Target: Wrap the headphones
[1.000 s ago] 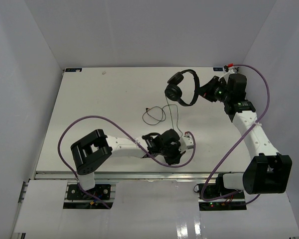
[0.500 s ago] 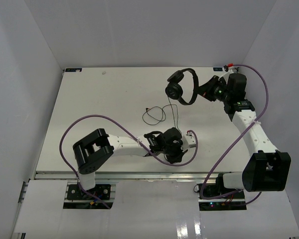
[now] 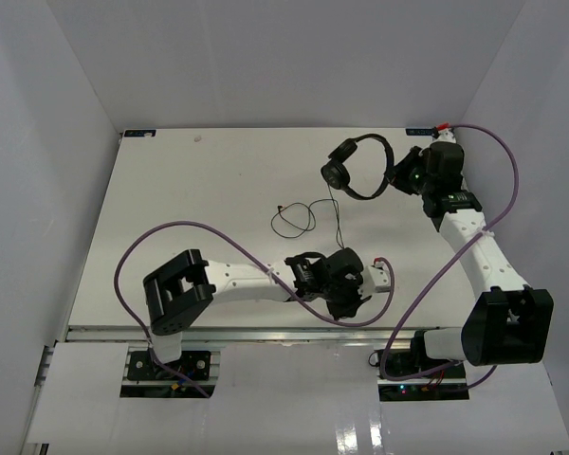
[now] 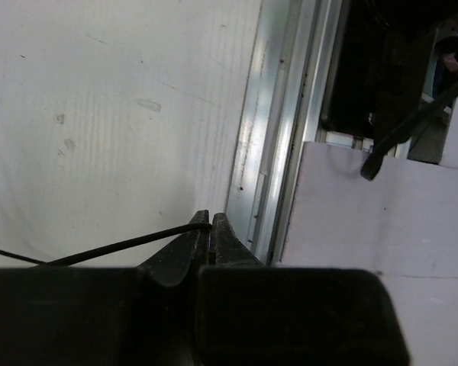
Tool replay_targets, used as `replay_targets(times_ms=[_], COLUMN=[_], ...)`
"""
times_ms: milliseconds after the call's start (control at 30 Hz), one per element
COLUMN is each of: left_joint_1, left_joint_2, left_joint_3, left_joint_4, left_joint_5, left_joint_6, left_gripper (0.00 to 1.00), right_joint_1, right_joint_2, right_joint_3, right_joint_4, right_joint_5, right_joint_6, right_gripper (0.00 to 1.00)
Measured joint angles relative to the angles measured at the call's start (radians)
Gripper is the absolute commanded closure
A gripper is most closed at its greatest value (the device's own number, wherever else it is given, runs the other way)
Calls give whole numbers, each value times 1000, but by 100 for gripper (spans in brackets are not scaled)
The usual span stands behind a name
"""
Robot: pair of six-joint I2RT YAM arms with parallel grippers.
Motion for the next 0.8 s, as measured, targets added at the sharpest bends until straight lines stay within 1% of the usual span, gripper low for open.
replay_targets(times_ms=[100,267,400,600,800], left_joint_1=[-27,-54,-59,-59,-45], left_joint_2=[-48,-178,-263,-321,-339], left_joint_3=[0,3,46,128,162], left_joint_4=[-51,-130,-204,-287,-351], left_joint_5=[-14,-50,-91,-195,-291], left_joint_6=[9,27,55,121,191], left_gripper=[100,100,100,100,100], right_joint_1=[9,20,31,86,138], right_joint_2=[-1,-3,-6,-69,-177], right_joint_3=[-19,-106,-177,-274,-364], right_joint_4=[8,35,52,108,167], right_joint_5=[74,164,213,255,235], right_joint_6=[-58,-160,-248,-400,-565], right_gripper=[92,92,92,92,92])
